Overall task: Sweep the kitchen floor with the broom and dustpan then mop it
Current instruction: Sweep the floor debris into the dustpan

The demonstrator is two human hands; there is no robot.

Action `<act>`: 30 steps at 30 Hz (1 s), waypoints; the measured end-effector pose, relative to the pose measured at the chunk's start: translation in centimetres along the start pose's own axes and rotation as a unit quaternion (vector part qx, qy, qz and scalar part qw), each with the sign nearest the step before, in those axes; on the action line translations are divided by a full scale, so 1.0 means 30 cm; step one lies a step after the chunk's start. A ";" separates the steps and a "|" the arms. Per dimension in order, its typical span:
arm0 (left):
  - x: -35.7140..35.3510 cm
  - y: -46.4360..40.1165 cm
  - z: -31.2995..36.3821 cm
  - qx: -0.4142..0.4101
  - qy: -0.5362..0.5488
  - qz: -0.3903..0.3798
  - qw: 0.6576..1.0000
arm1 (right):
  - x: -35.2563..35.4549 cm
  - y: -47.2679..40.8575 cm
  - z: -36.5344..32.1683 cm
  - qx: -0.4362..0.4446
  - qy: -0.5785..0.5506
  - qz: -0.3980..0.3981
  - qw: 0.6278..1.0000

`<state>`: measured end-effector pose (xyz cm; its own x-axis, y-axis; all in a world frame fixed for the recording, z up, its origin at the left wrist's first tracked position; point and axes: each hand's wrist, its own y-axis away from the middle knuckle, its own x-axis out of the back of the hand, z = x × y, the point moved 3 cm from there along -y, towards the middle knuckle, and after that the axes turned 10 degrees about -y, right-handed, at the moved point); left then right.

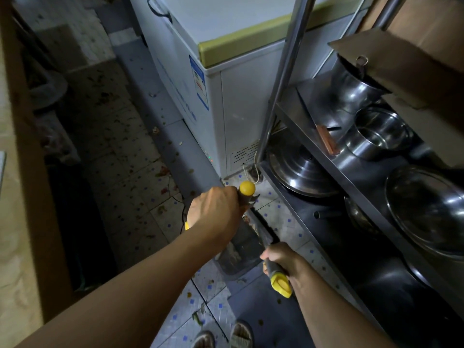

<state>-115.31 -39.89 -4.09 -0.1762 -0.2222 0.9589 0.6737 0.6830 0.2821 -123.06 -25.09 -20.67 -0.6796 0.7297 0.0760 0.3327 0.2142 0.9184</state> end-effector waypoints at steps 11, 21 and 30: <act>0.011 0.061 -0.044 0.013 0.020 -0.022 0.999 | 0.058 0.192 -0.017 -0.136 -0.051 -0.068 0.987; 0.017 0.100 -0.120 0.045 0.032 -0.027 0.998 | 0.066 0.121 -0.064 0.032 0.015 0.028 0.999; -0.004 0.090 -0.128 0.047 0.022 -0.024 0.998 | -0.060 0.067 0.024 0.011 0.078 -0.009 0.997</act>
<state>-110.71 -40.69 -3.57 -0.1737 -0.2847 0.9427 0.5946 0.7328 0.3309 -120.70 -25.49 -19.25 -0.7778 0.6169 0.1206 0.3326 0.2410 0.9118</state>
